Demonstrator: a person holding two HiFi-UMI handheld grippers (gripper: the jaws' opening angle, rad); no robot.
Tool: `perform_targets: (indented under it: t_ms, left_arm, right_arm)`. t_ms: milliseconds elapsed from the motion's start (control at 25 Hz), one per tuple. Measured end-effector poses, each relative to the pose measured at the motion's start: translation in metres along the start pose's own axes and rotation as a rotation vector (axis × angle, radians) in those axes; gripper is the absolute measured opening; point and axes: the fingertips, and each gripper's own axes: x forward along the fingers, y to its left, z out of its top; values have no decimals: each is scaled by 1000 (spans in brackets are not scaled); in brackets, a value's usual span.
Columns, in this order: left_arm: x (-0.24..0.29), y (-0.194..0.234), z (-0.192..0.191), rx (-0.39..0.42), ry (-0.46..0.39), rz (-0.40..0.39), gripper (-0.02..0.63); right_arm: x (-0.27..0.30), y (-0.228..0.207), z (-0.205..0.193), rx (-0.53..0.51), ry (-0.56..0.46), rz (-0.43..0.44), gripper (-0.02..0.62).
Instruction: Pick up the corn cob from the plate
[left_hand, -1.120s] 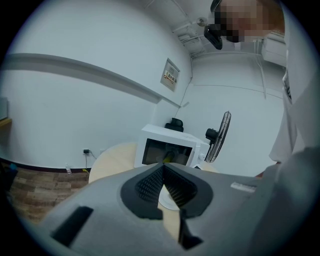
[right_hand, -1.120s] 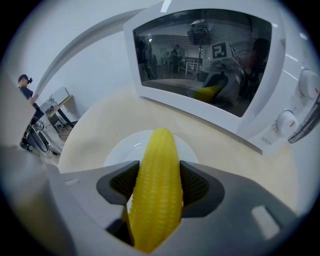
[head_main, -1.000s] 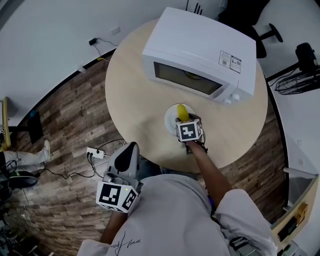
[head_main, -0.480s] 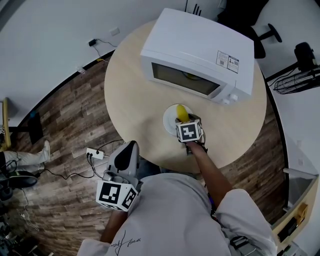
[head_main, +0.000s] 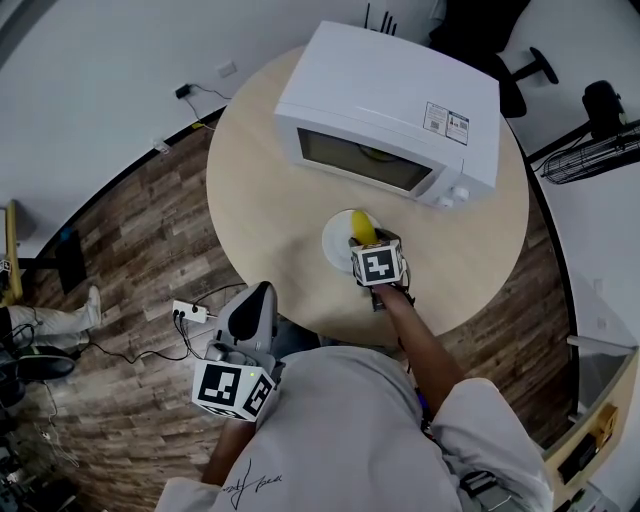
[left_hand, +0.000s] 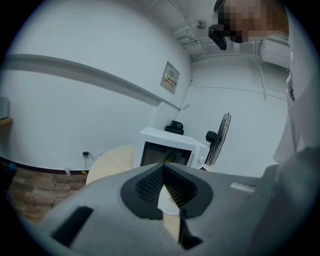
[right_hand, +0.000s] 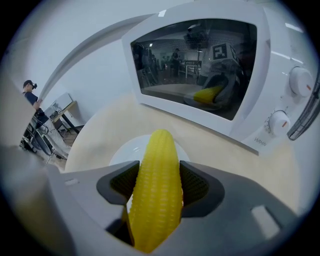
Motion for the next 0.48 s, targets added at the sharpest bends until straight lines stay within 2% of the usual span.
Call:
perform_targets:
  t_ms: [480]
  left_arm:
    - [-10,-3,-1,-10,-19,8,-9]
  right_arm:
    - [-11,7,3,6,-42,23,264]
